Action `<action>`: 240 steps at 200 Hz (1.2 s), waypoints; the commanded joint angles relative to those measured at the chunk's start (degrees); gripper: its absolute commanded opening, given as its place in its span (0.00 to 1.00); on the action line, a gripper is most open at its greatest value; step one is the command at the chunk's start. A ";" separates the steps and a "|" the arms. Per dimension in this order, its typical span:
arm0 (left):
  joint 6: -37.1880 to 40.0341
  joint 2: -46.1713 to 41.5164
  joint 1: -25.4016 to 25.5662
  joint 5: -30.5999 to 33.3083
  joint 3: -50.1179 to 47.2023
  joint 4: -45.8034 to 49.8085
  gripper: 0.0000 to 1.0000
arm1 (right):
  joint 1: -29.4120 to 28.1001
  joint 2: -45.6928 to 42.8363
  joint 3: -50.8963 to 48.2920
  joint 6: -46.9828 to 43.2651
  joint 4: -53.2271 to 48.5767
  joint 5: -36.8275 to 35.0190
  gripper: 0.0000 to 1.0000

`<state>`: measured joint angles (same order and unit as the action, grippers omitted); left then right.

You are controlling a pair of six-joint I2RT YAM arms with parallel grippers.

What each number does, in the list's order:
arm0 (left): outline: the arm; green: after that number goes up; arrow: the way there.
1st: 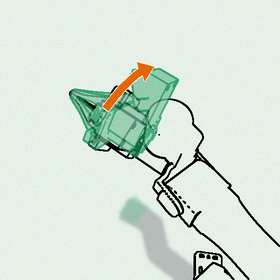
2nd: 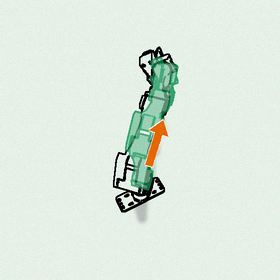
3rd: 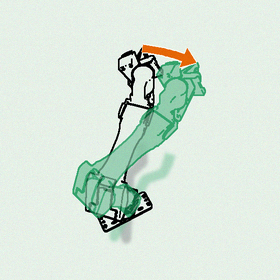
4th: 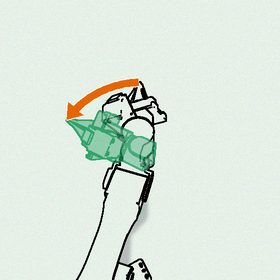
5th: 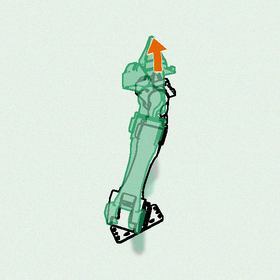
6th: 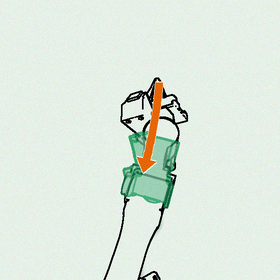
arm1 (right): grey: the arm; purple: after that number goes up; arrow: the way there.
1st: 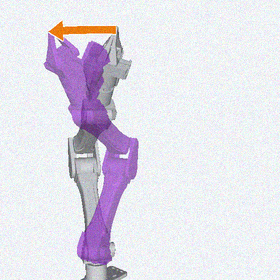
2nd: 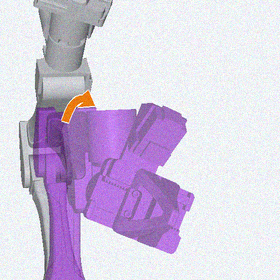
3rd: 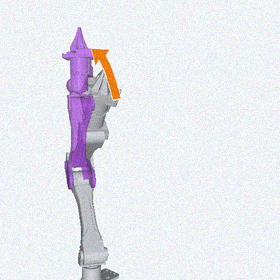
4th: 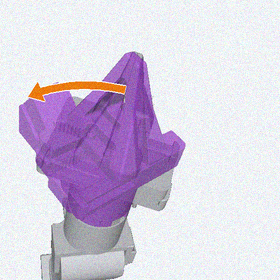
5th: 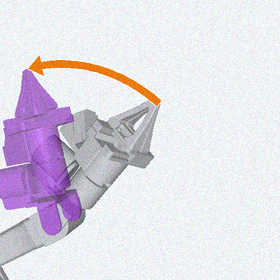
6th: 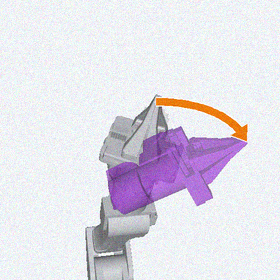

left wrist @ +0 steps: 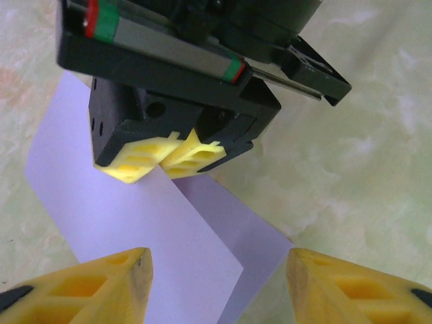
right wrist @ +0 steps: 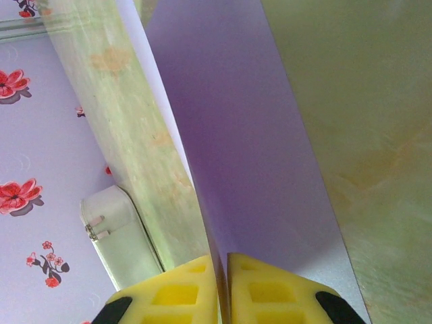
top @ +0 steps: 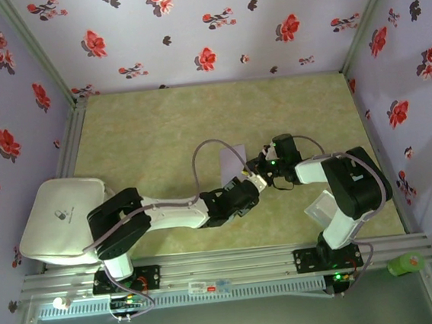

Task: Fold a paper plane with a square sheet of paper (pick it up from the middle)
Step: Fold the triangle a second time at the center of the table.

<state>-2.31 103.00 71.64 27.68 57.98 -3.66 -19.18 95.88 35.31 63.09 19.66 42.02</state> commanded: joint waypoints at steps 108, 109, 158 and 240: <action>-0.55 -0.09 -1.50 -0.15 1.44 3.86 0.11 | -0.33 -1.23 0.41 -1.14 -1.45 0.34 0.12; -0.57 -0.09 -1.50 -0.25 1.44 3.89 0.11 | -0.33 -1.18 0.44 -1.13 -1.50 0.34 0.12; -5.28 -1.12 -3.57 -5.69 1.85 6.75 0.00 | -0.25 -2.64 0.61 -2.73 -3.51 -0.38 0.19; -17.72 -5.99 -14.32 -35.10 0.24 6.06 0.00 | 0.81 -16.04 2.99 -17.23 -31.79 -17.27 0.43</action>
<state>-14.96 98.70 59.64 5.48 58.76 3.22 -18.96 82.94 38.52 49.60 -4.27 30.52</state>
